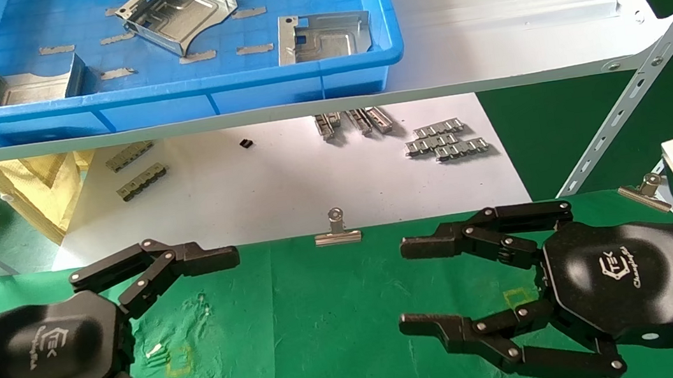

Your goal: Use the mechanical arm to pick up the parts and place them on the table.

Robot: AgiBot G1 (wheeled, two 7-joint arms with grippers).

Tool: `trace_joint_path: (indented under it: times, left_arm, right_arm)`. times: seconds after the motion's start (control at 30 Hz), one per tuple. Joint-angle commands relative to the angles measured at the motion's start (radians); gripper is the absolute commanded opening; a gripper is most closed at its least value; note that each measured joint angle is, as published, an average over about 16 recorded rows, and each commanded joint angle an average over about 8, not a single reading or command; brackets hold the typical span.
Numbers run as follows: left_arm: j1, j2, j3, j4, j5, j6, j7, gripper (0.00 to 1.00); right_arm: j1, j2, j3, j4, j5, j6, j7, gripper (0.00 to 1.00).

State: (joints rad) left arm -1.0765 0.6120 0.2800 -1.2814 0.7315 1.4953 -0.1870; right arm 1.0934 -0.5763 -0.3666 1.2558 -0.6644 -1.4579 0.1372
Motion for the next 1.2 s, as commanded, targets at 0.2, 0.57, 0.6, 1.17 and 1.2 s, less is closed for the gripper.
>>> trace_joint_path:
  times: [0.2, 0.57, 0.6, 1.17, 1.2]
  left_arm:
    - [0.0, 0.0, 0.0, 0.0, 0.0, 0.0, 0.0, 1.0]
    - [-0.003, 0.002, 0.0, 0.0, 0.001, -0.003, 0.001, 1.0]
    - [-0.007, 0.004, 0.0, 0.0, 0.003, -0.005, 0.001, 1.0]
    - [-0.465, 0.185, 0.055, 0.355, 0.217, -0.083, 0.089, 1.0]
    - [-0.507, 0.204, 0.066, 0.404, 0.242, -0.089, 0.098, 1.0]
  right_arm:
    - [0.0, 0.0, 0.0, 0.0, 0.0, 0.0, 0.0, 0.0]
    - [0.0, 0.0, 0.0, 0.0, 0.0, 0.0, 0.0, 0.0]
    - [0.0, 0.0, 0.0, 0.0, 0.0, 0.0, 0.0, 0.0]
    - [0.0, 0.0, 0.0, 0.0, 0.0, 0.0, 0.0, 0.0]
    - [0.0, 0.0, 0.0, 0.0, 0.0, 0.0, 0.0, 0.0]
